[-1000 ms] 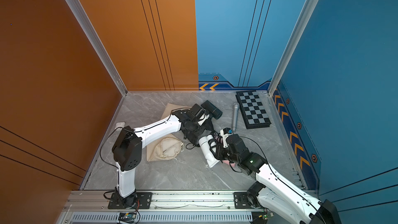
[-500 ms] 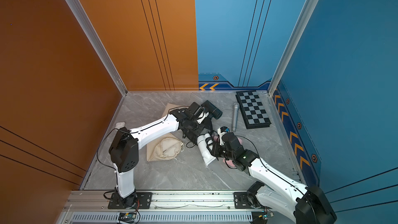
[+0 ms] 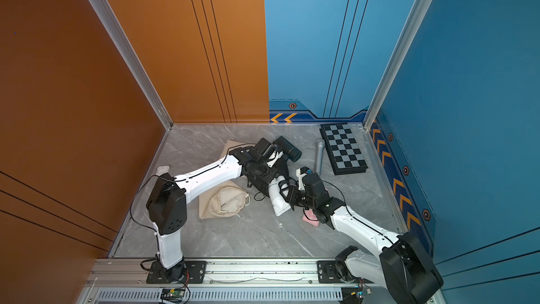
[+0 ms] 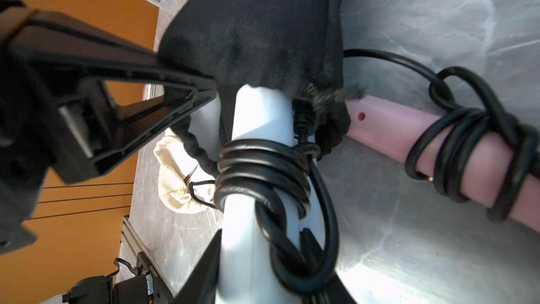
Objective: Pack away hair dryers
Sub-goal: Place the hair dryer in the drawstring bag.
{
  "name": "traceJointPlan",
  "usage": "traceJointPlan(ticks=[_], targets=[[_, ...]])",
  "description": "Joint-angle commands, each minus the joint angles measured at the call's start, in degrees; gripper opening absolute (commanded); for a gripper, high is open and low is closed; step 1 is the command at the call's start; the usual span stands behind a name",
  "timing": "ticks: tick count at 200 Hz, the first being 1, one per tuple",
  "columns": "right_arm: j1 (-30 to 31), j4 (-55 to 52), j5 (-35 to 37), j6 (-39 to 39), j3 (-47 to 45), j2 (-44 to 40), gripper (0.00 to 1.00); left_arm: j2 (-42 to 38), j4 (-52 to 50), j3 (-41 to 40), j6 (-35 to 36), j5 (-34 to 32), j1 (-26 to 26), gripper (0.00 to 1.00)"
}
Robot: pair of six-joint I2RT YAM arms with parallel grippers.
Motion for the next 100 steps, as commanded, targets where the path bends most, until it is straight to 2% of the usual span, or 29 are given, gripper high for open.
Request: traceJointPlan(ticks=[1,100], targets=[[-1.02,7.27,-2.87,1.34,1.55,0.9,0.34,-3.05,-0.67,0.74,-0.59,0.83,-0.79,0.0],[-1.91,17.69,-3.13,6.8,4.82,6.78,0.34,-3.56,-1.52,-0.54,-0.54,0.81,-1.48,0.0]])
